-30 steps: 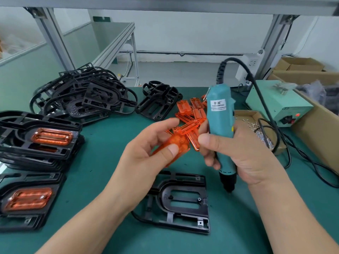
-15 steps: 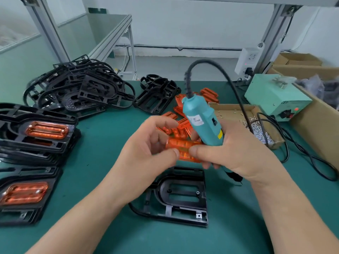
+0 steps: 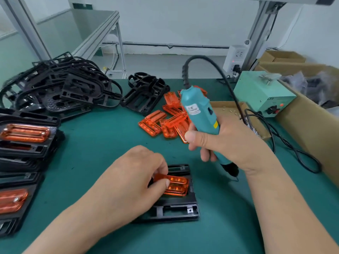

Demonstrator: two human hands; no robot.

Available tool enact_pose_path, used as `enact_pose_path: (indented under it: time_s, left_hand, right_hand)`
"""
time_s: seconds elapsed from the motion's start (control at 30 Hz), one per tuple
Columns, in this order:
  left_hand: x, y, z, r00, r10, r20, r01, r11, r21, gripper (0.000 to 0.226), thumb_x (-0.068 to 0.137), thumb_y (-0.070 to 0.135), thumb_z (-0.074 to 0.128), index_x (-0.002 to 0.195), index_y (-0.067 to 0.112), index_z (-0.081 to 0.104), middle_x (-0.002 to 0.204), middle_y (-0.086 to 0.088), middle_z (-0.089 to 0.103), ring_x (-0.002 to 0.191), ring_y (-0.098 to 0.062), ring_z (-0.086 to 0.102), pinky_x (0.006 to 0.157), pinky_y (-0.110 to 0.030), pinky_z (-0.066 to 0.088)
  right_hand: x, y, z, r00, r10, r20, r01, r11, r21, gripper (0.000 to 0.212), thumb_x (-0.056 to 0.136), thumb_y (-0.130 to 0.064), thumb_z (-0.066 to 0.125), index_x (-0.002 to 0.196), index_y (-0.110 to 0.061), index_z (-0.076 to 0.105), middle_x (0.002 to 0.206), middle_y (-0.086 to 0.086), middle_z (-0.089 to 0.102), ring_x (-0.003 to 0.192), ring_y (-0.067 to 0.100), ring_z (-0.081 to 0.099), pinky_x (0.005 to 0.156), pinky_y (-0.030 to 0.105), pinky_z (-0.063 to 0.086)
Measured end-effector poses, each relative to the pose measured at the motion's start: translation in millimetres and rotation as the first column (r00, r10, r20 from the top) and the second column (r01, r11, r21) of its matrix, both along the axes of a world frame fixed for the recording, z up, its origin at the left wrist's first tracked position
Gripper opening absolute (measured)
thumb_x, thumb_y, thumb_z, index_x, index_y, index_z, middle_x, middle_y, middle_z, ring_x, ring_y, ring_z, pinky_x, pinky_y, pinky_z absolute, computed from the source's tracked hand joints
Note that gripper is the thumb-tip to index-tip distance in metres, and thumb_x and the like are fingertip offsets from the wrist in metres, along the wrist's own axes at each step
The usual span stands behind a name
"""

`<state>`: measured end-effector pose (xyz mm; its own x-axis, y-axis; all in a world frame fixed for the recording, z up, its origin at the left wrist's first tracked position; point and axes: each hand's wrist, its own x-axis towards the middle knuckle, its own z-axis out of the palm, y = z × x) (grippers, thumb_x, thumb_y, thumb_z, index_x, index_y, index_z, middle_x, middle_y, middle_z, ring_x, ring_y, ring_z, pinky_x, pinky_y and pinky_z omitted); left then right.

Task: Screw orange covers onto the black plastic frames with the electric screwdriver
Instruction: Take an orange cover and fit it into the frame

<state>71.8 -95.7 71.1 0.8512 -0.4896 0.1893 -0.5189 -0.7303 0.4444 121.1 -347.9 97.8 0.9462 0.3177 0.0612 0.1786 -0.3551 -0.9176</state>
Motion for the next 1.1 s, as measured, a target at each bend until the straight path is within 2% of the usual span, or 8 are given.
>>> enact_pose_path:
  time_s: [0.17,0.27,0.33,0.6,0.7,0.8,0.93,1.1]
  left_hand:
    - [0.3,1.4,-0.3,0.999,-0.046,-0.02,0.048,0.993,0.104,0.014,0.094,0.05,0.059,0.086,0.039,0.063,0.1,0.021,0.044,0.105,0.0,0.042,0.083,-0.012,0.038]
    - [1.3,-1.2,-0.5,0.999,-0.018,-0.026,0.021,0.993,0.115,0.002,0.094,0.042,0.063,0.093,0.04,0.063,0.106,0.022,0.043,0.1,0.0,0.046,0.081,-0.015,0.04]
    - [2.3,-4.1,-2.9,1.0,0.009,-0.014,-0.007,0.992,0.127,0.005,0.095,0.036,0.063,0.097,0.04,0.06,0.105,0.022,0.044,0.096,0.0,0.047,0.079,-0.017,0.039]
    - [4.2,-2.7,-6.1,0.999,-0.018,-0.048,0.021,0.998,0.064,0.023,0.097,0.057,0.053,0.116,0.045,0.058,0.114,0.025,0.05,0.109,0.0,0.052,0.092,-0.021,0.042]
    - [5.1,8.4,-4.1,0.983,-0.074,-0.167,0.071,0.997,-0.022,0.025,0.093,0.061,0.063,0.115,0.051,0.06,0.124,0.028,0.053,0.111,0.004,0.055,0.089,-0.016,0.043]
    - [9.3,16.5,-6.5,0.976,-0.109,-0.19,0.117,0.993,0.034,0.036,0.086,0.065,0.07,0.12,0.059,0.059,0.134,0.037,0.043,0.122,0.012,0.047,0.09,-0.007,0.036]
    - [11.6,16.8,-10.7,0.974,-0.145,-0.174,0.156,0.986,0.054,0.043,0.082,0.077,0.059,0.123,0.065,0.055,0.137,0.041,0.037,0.13,0.014,0.04,0.099,-0.011,0.036]
    - [11.1,15.4,-13.0,0.98,-0.152,-0.132,0.163,0.983,0.078,0.049,0.082,0.083,0.044,0.125,0.061,0.056,0.136,0.041,0.038,0.126,0.013,0.043,0.094,-0.011,0.039]
  right_hand:
    - [2.2,-1.8,-1.9,0.999,-0.043,-0.009,0.044,0.991,0.13,0.04,0.086,-0.052,0.079,0.093,-0.014,0.067,0.084,0.014,0.076,0.055,0.024,0.066,0.048,0.032,0.05]
    - [3.0,-2.7,-3.0,0.999,-0.047,-0.013,0.049,0.974,0.221,0.032,0.087,-0.049,0.079,0.091,-0.019,0.069,0.085,0.017,0.075,0.054,0.024,0.066,0.046,0.031,0.049]
    - [3.4,-3.8,-2.8,0.998,-0.06,-0.017,0.062,0.958,0.281,0.026,0.088,-0.048,0.079,0.091,-0.023,0.07,0.084,0.017,0.075,0.053,0.023,0.065,0.045,0.031,0.048]
    - [4.3,-4.6,-2.1,0.996,-0.083,-0.021,0.084,0.919,0.384,0.018,0.088,-0.043,0.079,0.086,-0.027,0.071,0.081,0.018,0.073,0.05,0.023,0.062,0.045,0.028,0.046]
    - [4.9,-6.4,-3.1,0.997,-0.079,-0.021,0.081,0.924,0.373,0.019,0.089,-0.042,0.079,0.089,-0.024,0.071,0.081,0.018,0.073,0.051,0.022,0.063,0.045,0.028,0.047]
    - [5.8,-8.0,-5.0,0.995,-0.101,-0.017,0.102,0.952,0.29,0.029,0.092,-0.04,0.079,0.094,-0.014,0.067,0.083,0.018,0.074,0.053,0.022,0.064,0.045,0.03,0.047]
    - [6.2,-6.1,-7.9,0.994,-0.108,0.009,0.105,0.98,0.17,0.033,0.091,-0.041,0.079,0.096,-0.012,0.065,0.082,0.014,0.075,0.053,0.021,0.064,0.045,0.031,0.049]
    - [7.3,-7.2,-8.8,0.994,-0.102,0.046,0.101,0.994,0.038,0.034,0.092,-0.047,0.077,0.095,-0.015,0.065,0.079,0.008,0.074,0.054,0.021,0.067,0.048,0.031,0.051]
